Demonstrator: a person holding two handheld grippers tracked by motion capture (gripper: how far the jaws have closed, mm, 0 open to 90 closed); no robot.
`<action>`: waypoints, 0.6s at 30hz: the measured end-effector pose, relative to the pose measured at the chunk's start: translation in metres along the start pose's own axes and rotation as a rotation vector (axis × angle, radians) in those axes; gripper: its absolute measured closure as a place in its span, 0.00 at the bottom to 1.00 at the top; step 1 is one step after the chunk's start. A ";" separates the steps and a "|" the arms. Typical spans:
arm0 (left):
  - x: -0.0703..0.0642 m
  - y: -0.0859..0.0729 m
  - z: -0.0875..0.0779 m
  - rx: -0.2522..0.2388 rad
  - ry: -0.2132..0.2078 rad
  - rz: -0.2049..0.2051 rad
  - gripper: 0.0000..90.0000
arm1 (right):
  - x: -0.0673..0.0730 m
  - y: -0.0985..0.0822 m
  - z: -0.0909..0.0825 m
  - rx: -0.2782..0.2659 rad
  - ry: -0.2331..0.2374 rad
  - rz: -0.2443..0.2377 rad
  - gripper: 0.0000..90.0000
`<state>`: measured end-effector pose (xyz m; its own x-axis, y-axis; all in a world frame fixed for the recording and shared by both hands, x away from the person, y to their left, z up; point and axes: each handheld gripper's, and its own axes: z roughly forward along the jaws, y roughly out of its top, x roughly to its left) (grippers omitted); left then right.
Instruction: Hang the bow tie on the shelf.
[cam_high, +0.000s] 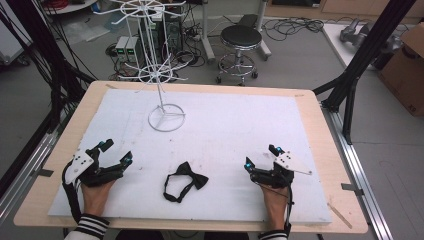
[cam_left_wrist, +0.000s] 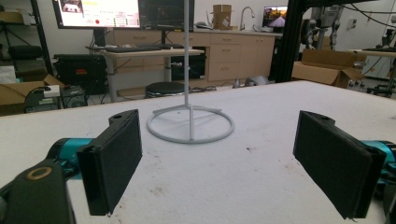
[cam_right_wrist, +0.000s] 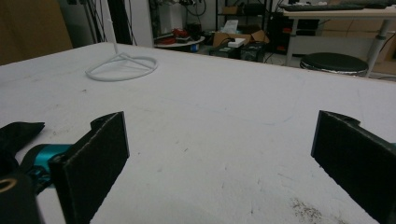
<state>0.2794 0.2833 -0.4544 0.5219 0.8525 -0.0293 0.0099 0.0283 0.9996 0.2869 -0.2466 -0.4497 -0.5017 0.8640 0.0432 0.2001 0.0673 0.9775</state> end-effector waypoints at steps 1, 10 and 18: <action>0.000 0.000 0.000 0.000 0.002 -0.002 0.18 | 0.000 0.000 0.000 0.000 0.000 0.000 0.03; 0.000 0.000 -0.001 -0.007 0.024 -0.003 0.18 | -0.001 0.000 -0.001 -0.008 -0.010 0.009 0.03; -0.001 0.000 -0.001 -0.007 0.041 -0.001 0.17 | 0.000 0.000 -0.001 0.002 -0.008 0.006 0.03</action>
<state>0.2783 0.2828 -0.4545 0.4865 0.8731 -0.0307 0.0048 0.0325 0.9995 0.2861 -0.2468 -0.4496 -0.4939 0.8682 0.0478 0.2048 0.0627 0.9768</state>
